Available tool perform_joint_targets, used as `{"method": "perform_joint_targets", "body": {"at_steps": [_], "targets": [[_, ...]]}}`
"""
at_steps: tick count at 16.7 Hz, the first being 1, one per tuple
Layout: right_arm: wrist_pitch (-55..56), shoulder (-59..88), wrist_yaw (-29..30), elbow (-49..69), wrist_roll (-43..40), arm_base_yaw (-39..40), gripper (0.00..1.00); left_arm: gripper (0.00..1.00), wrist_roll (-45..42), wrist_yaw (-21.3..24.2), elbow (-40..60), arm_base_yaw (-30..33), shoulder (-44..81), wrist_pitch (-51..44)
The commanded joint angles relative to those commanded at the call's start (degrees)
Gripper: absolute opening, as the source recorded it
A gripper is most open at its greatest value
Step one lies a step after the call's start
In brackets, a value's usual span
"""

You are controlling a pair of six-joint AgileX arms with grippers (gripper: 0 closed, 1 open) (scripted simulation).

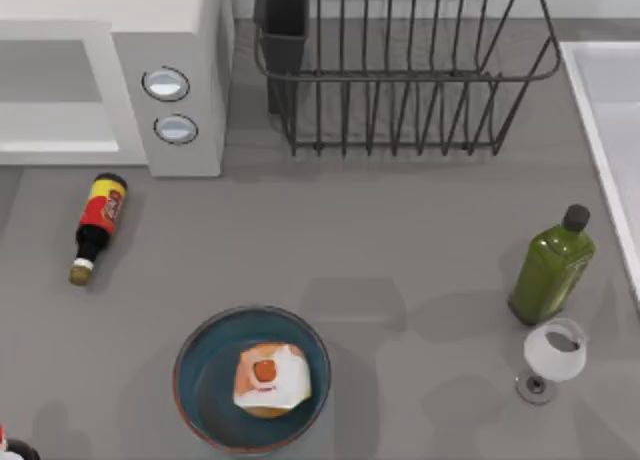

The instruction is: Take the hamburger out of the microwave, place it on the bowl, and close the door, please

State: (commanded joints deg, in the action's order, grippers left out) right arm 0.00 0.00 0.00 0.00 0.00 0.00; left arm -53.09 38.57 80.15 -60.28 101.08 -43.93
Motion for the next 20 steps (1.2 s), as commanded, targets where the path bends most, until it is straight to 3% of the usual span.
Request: {"method": "perform_joint_targets", "body": {"at_steps": [5, 13, 20], "targets": [[0.00, 0.00, 0.00, 0.00, 0.00, 0.00, 1.00, 0.00, 0.03, -0.18, -2.04, 0.20, 0.59, 2.37], [0.00, 0.00, 0.00, 0.00, 0.00, 0.00, 1.00, 0.00, -0.26, 0.11, -14.66, -0.12, 6.55, 21.28], [0.00, 0.00, 0.00, 0.00, 0.00, 0.00, 1.00, 0.00, 0.35, -0.13, -16.08, 0.63, 5.68, 22.25]]}}
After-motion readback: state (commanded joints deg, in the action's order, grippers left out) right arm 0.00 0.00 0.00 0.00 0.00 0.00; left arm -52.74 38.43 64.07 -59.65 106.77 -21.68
